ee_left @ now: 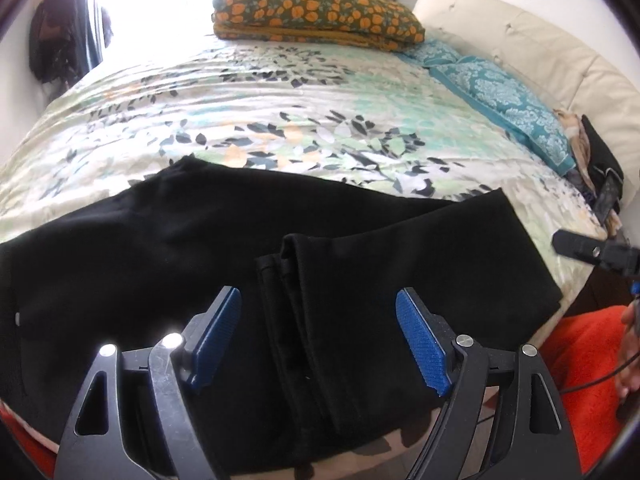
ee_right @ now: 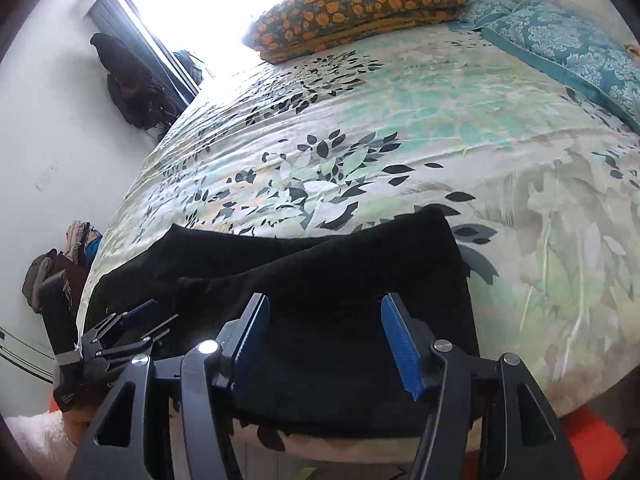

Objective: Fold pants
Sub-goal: 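Smooth the folded trousers flat with both open tools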

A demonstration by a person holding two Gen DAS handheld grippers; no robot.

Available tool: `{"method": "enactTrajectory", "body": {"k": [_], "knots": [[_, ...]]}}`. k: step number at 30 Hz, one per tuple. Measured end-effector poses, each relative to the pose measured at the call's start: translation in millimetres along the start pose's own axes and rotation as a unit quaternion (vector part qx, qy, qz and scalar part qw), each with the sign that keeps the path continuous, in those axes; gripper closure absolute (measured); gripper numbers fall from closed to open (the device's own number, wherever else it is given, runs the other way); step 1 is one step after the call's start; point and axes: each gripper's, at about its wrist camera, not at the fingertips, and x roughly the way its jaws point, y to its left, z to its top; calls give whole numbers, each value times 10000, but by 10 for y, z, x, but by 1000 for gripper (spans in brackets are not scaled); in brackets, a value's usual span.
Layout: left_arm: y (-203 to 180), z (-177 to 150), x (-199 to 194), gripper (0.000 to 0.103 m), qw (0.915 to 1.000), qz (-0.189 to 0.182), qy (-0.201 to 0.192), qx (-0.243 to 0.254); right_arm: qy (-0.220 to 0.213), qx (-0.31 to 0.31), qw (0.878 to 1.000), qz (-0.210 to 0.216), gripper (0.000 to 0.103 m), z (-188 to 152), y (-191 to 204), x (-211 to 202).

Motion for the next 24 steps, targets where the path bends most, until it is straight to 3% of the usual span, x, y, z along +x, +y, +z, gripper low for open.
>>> {"method": "enactTrajectory", "body": {"k": [3,6,8,11,13,15,19,24], "knots": [[-232,-64,-43,18,9989,-226,-27,410,110,-229,9995,-193,34,-337,160,79],[-353,-168,241,18,9953,50,491,830,609,-277,9970,-387,34,-603,139,419],[-256,-224,344,25,9950,92,767,638,390,-311,9979,-413,34,-562,168,328],[-109,-212,157,24,9983,-4,527,244,-309,-506,9979,-257,34,-478,314,-22],[-72,-183,66,23,9990,-1,394,198,-492,-756,9955,-274,34,-516,424,-101],[-62,-173,32,18,9991,93,336,227,-309,-862,9954,-279,34,-596,486,4],[-8,-260,49,18,9985,207,470,190,617,-841,9937,-421,34,-775,475,443],[90,-246,-111,17,9991,236,336,60,-15,-1016,9942,-359,34,-733,565,179]]}}
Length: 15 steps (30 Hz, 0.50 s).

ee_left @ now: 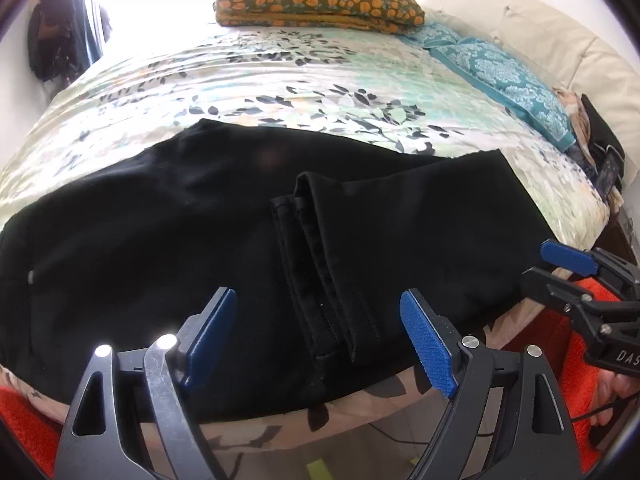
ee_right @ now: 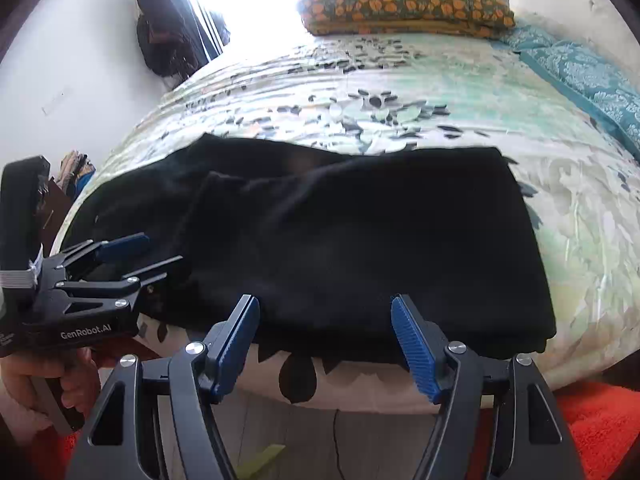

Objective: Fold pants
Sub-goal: 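Smooth the folded trousers flat with both open tools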

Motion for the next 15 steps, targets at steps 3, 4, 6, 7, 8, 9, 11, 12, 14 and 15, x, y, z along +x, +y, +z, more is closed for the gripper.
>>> {"method": "enactTrajectory", "body": {"k": [3,4,6,7,8,9,11,12,14,15], "knots": [[67,33,-118,17,9999,-4,11,-115,-394,-38,9992,-90,27,31,20,-187],[92,35,-153,16,9998,-54,44,-183,-452,-22,9989,-132,19,30,18,-212],[143,10,-224,14,9994,-108,121,-300,-499,23,9985,-223,17,38,6,-223],[167,-19,-249,13,9993,-95,161,-338,-496,43,9984,-271,17,42,2,-223],[197,-57,-268,13,9990,-67,210,-379,-484,62,9983,-309,17,48,-6,-217],[235,-98,-285,13,9987,-54,252,-430,-471,79,9983,-329,17,55,-22,-207],[353,-164,-317,13,9979,-22,242,-593,-502,115,9979,-389,17,60,-43,-211],[444,-179,-334,13,9971,34,208,-736,-511,138,9978,-408,17,65,-54,-204],[706,-166,-370,13,9930,119,147,-1162,-498,221,9977,-406,17,67,-82,-188],[866,-150,-403,13,9898,134,80,-1415,-485,261,9976,-409,17,65,-94,-176]]}}
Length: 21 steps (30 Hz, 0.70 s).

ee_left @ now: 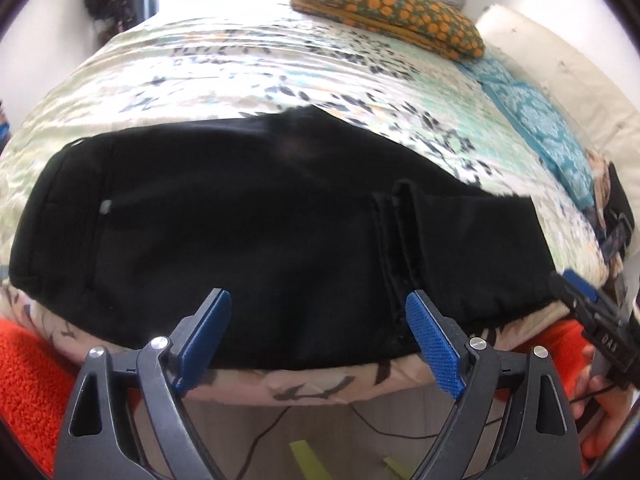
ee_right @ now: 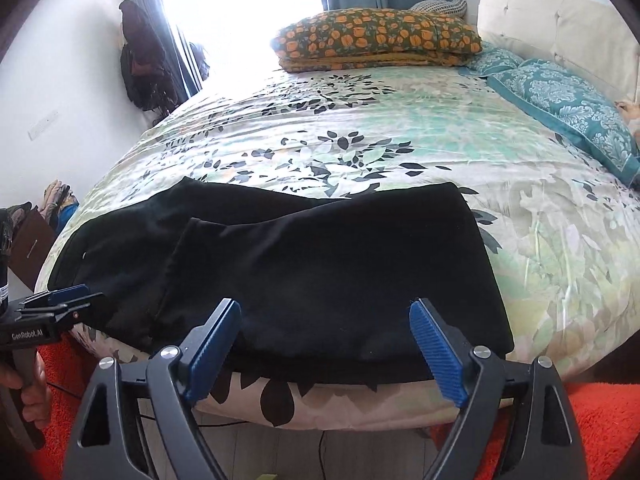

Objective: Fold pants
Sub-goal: 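Smooth the folded trousers flat with both open tools, then grasp the end of the folded trousers with the left tool and lift it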

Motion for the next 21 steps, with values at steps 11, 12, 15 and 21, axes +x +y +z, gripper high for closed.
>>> {"method": "enactTrajectory", "body": {"k": [11,12,15,21], "knots": [[2071,680,-367,9,9841,346,-617,-1631,232,-155,9996,55,17,-3,160,183],[2128,690,-294,9,9887,369,-450,-1381,248,-200,9995,54,17,-6,186,198],[2117,624,-130,9,9960,581,-269,-627,257,-323,9991,81,17,-11,257,215],[2293,488,388,5,9920,372,662,-1008,279,-369,9989,118,17,-20,304,230]]}}
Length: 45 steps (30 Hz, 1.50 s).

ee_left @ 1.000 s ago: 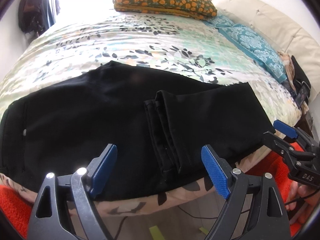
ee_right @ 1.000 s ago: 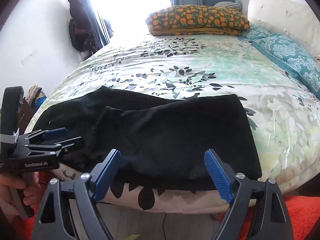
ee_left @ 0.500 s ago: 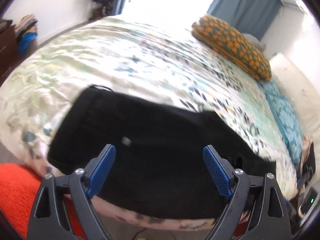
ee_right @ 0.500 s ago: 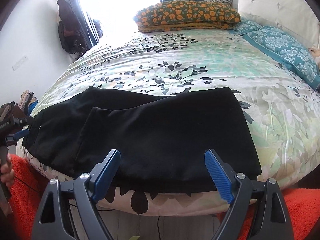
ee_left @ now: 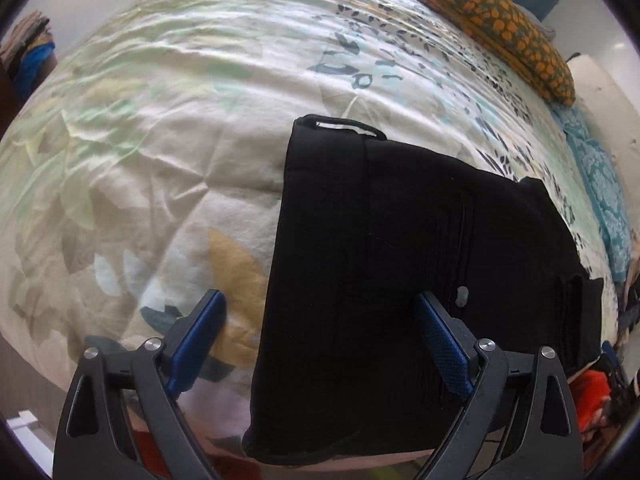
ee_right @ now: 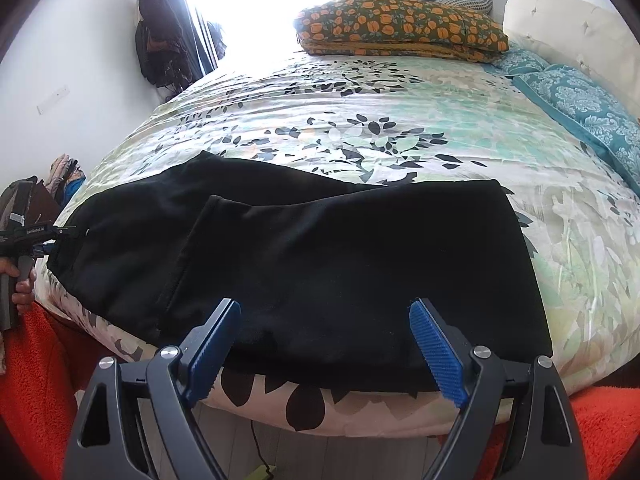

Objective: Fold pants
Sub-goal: 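Grasp the end of the folded trousers with the left tool and lift it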

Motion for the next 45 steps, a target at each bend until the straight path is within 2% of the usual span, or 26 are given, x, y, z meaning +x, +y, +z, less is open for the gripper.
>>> {"method": "enactTrajectory", "body": {"k": [2,10,45], "knots": [[26,-5,-3,1,9998,-69,-13,-188,10,21,10000,10,17,-1,-12,5],[86,-1,36,0,9989,-276,141,-365,55,220,9997,58,17,-11,-120,12],[79,36,108,0,9985,-282,176,-426,63,427,9990,87,17,-30,-230,27]]}}
